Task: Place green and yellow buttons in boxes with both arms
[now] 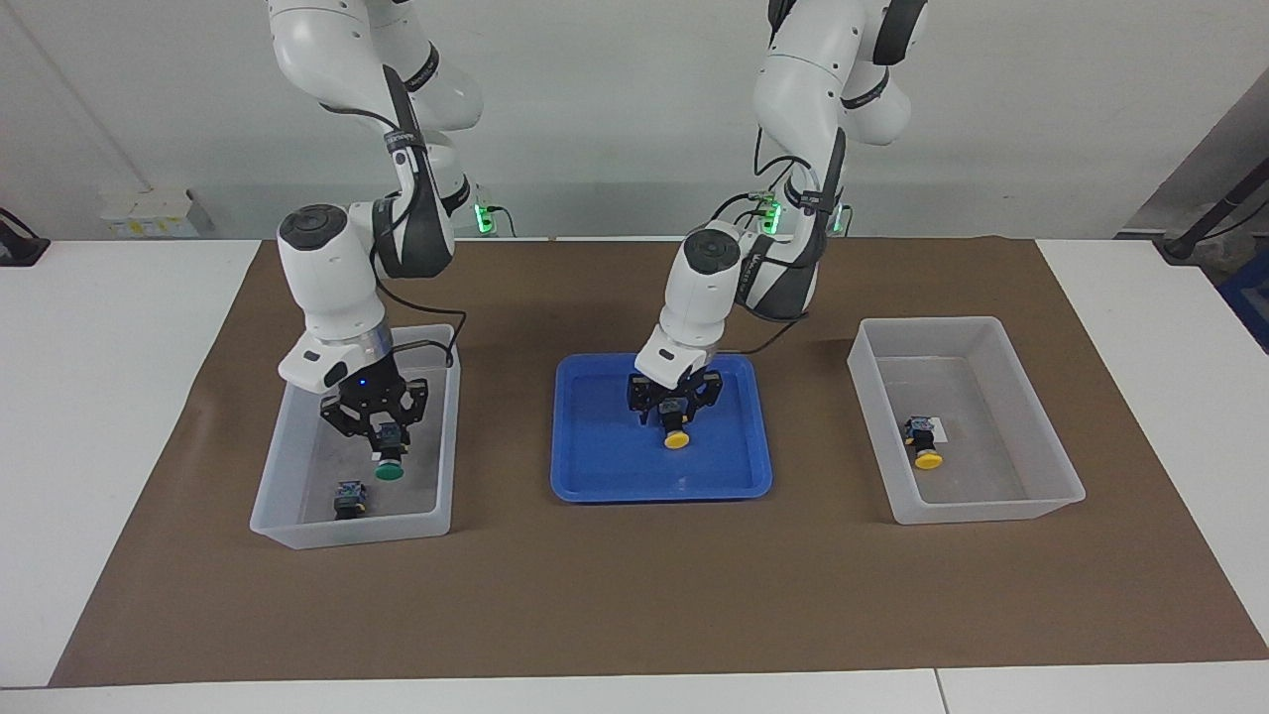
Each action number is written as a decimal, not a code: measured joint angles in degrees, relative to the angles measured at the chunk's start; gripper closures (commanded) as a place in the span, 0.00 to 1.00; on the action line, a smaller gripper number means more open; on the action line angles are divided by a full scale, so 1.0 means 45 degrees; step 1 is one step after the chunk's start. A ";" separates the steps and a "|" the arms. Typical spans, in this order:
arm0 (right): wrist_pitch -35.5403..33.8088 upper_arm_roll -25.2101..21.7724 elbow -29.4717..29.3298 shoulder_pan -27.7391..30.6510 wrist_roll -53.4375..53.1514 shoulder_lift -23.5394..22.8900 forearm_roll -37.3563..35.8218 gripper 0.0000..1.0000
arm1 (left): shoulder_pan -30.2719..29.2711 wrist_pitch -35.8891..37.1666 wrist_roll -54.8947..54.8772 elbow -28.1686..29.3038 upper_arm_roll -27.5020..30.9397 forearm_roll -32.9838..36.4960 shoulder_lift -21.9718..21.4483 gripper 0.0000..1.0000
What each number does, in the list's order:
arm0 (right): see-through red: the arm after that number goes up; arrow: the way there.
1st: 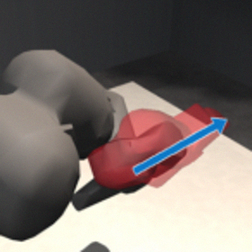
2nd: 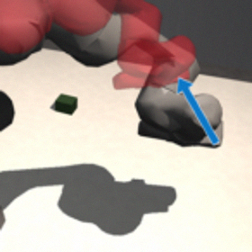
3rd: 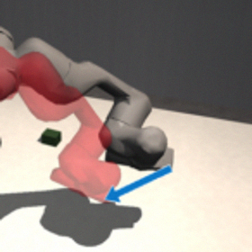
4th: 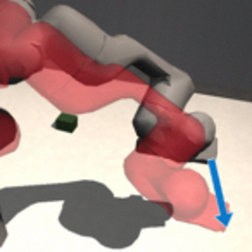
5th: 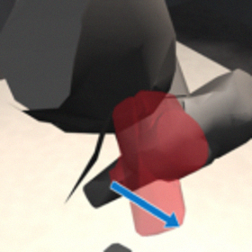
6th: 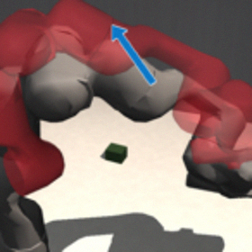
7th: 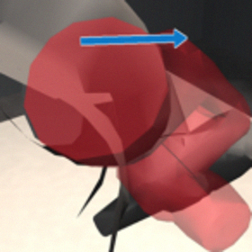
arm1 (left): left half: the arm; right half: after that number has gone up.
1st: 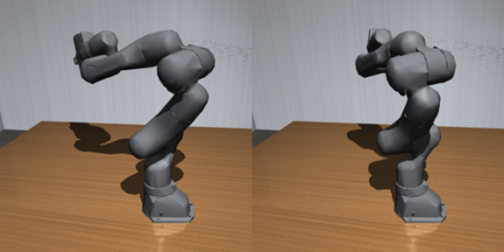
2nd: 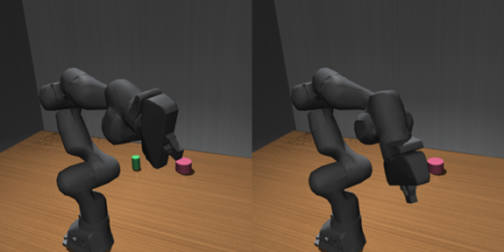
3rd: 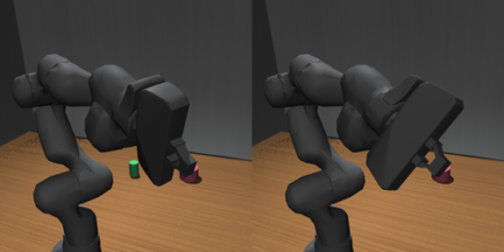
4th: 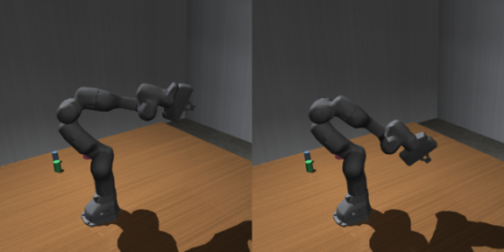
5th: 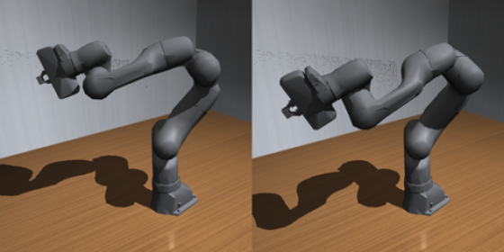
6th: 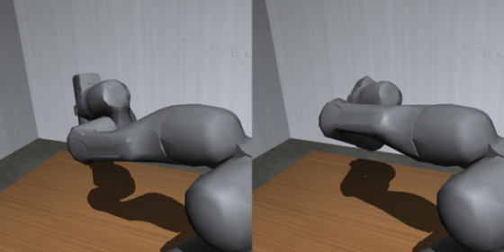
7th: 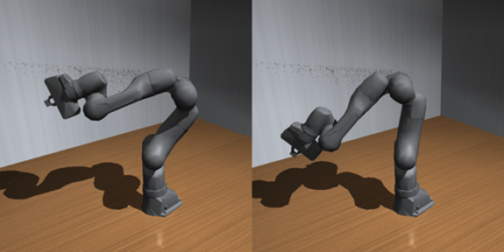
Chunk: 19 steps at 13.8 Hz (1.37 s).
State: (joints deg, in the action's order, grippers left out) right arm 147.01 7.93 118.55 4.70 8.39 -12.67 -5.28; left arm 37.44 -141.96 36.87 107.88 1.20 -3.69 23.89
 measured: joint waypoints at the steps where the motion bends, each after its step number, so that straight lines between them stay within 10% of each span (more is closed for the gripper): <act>1: 0.0325 -0.0004 -0.0035 0.0109 0.0036 -0.0242 0.0000 1.00 | 0.0000 -0.0002 0.0006 0.0000 0.0009 0.0000 0.0000 0.73; 3: 0.0603 -0.0007 -0.0264 0.0370 0.0158 -0.0673 0.0000 1.00 | -0.0002 -0.0026 0.0016 -0.0002 0.0041 -0.0001 -0.0001 0.97; 9: 0.1027 -0.0006 -0.1240 0.0498 0.0179 -0.1673 0.0000 1.00 | -0.0074 -0.0065 0.0018 -0.0115 0.0211 -0.0002 -0.0001 1.00; 10: 0.1268 -0.0006 -0.1296 0.0498 0.0179 -0.1891 -0.0001 0.85 | -0.0102 0.0011 0.0018 -0.0249 0.0260 -0.0002 0.0000 1.00; 11: 0.1422 -0.0003 -0.1344 0.0495 0.0181 -0.2079 -0.0003 0.35 | -0.0185 0.0215 0.0018 -0.0471 0.0307 -0.0002 0.0001 1.00; 12: 0.1491 0.0005 -0.1384 0.0486 0.0183 -0.2204 -0.0004 0.05 | -0.0360 0.0604 0.0018 -0.0829 0.0338 -0.0002 0.0004 1.00; 19: 0.0629 0.0079 -0.1840 0.0389 0.0185 -0.1847 0.0000 0.00 | -0.3135 0.3612 -0.0916 -0.3283 0.0433 0.0001 -0.0247 1.00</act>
State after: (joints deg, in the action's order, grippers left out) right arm 149.84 8.29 110.27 6.45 9.22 -20.98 -5.28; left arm 23.33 -125.71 32.75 93.10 3.15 -3.69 22.78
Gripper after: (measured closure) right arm 0.018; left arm 0.573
